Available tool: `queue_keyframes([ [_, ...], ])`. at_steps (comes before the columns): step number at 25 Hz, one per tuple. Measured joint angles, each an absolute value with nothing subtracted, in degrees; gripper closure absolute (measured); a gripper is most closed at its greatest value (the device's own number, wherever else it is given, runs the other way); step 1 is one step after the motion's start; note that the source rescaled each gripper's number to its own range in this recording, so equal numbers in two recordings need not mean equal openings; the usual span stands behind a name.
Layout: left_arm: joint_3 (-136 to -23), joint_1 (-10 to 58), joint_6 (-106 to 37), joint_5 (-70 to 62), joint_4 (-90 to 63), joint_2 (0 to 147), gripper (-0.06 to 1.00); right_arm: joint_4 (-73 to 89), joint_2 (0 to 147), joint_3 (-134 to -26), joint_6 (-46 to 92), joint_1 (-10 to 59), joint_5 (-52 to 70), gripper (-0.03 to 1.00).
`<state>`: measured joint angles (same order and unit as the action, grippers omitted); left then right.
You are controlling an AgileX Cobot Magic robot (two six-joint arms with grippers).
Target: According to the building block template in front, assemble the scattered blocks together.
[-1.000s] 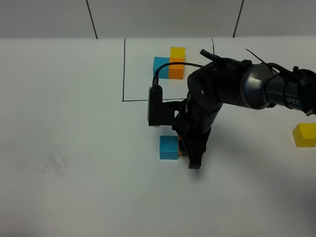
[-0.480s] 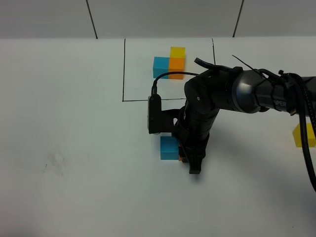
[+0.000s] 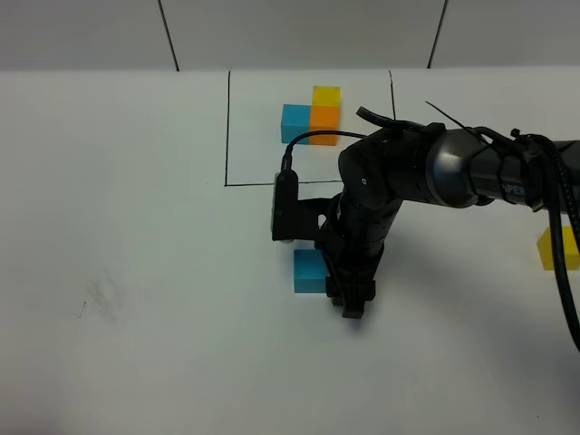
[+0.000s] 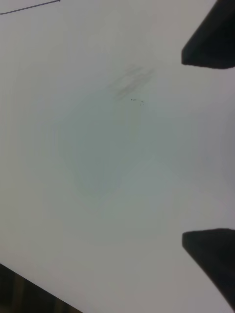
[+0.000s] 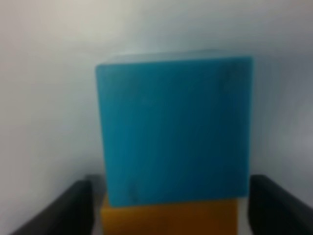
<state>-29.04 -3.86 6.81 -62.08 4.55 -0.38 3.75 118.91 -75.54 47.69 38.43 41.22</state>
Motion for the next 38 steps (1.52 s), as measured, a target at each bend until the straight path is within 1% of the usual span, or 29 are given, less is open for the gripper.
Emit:
queue_keyframes([
  [2, -29.04, -3.86, 6.87, -62.08, 4.55, -0.38, 0.40, 2.47, 116.49, -75.54, 39.78, 37.71, 41.22, 0.14],
  [3, -29.04, -3.86, 6.87, -62.08, 4.55, -0.38, 0.40, 1.11, 115.00, -75.54, 35.29, 37.05, 41.22, 0.08],
  [5, -29.04, -3.86, 6.87, -62.08, 4.55, -0.38, 0.40, -1.55, 110.61, -75.54, 22.53, 35.23, 41.48, 0.00],
  [7, -29.04, -3.86, 6.87, -62.08, 4.55, -0.38, 0.40, -4.30, 106.03, -75.54, 10.56, 32.65, 42.59, -0.03],
  [9, -29.04, -3.86, 6.92, -62.08, 4.55, -0.38, 0.40, -6.84, 100.79, -74.95, 0.00, 29.86, 44.15, -0.03],
  [12, -29.04, -3.86, 6.98, -62.08, 4.55, -0.38, 0.40, -9.87, 93.32, -71.07, -8.59, 24.30, 45.01, -0.03],
  [16, -29.04, -3.86, 6.98, -62.08, 4.55, -0.38, 0.40, -12.15, 86.81, -64.07, -12.72, 15.21, 45.69, 0.00],
  [21, -29.04, -3.86, 6.98, -62.08, 4.55, -0.38, 0.40, -12.36, 87.26, -57.74, -12.86, 6.19, 42.37, 0.02],
  [24, -29.04, -3.86, 6.98, -62.08, 4.55, -0.38, 0.40, -12.36, 89.73, -55.82, -11.96, 3.85, 39.56, 0.03],
  [31, -29.04, -3.86, 6.98, -62.08, 4.55, -0.38, 0.40, -12.30, 96.96, -55.56, -10.38, 1.50, 36.51, 0.04],
  [38, -29.04, -3.86, 6.98, -62.08, 4.55, -0.38, 0.40, -12.23, 104.09, -55.56, -8.43, 0.83, 32.44, 0.06],
])
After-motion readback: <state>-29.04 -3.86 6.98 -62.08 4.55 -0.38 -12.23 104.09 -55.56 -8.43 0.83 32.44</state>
